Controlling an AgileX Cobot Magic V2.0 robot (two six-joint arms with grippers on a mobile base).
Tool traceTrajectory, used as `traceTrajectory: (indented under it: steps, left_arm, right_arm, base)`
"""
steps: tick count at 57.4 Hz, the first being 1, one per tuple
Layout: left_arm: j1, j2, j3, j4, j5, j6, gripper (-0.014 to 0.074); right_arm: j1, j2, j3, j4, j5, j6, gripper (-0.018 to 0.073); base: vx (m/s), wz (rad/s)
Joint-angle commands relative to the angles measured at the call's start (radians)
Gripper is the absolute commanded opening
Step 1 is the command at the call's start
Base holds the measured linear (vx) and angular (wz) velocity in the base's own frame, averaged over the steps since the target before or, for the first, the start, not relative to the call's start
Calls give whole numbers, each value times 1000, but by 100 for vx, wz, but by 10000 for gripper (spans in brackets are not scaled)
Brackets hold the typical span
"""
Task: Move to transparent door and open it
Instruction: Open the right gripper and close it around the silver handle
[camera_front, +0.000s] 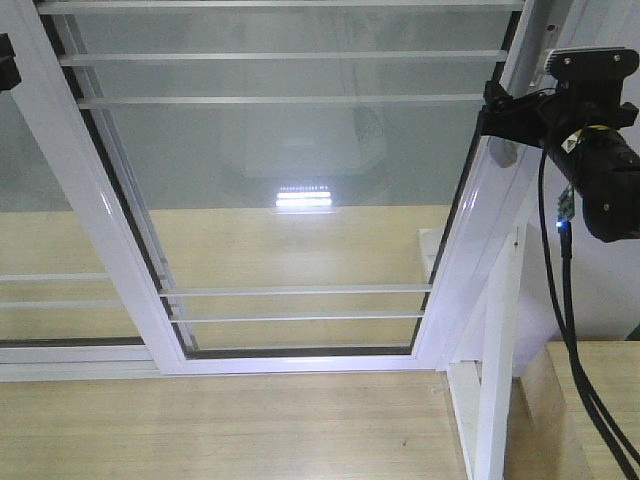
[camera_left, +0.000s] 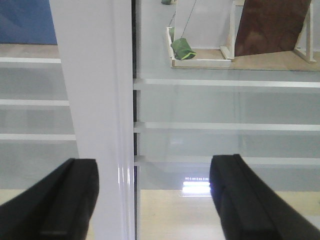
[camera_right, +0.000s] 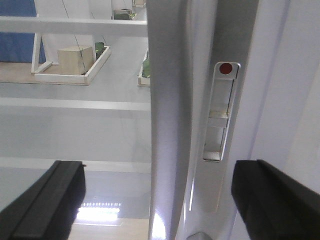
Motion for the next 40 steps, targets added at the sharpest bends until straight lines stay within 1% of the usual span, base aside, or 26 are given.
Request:
traceTrajectory:
  steps: [1, 16, 33, 40]
  left_arm:
    - [-6, -25, -38, -1, -78, -5, 566]
    - [-6, -25, -38, -1, -78, -5, 566]
    - [-6, -25, -38, -1, -78, -5, 566]
    - [-6, -25, -38, -1, -76, -5, 566]
  right_arm:
    - [-3, -21, -32, 2, -149, -21, 614]
    - [-3, 32, -37, 6, -230, -21, 594]
    - [-3, 75, -159, 6, -164, -22, 593]
    - [-3, 83, -185, 5, -141, -23, 590]
  base:
    - [0, 0]
    - [0, 0]
    - [0, 0]
    - [0, 0]
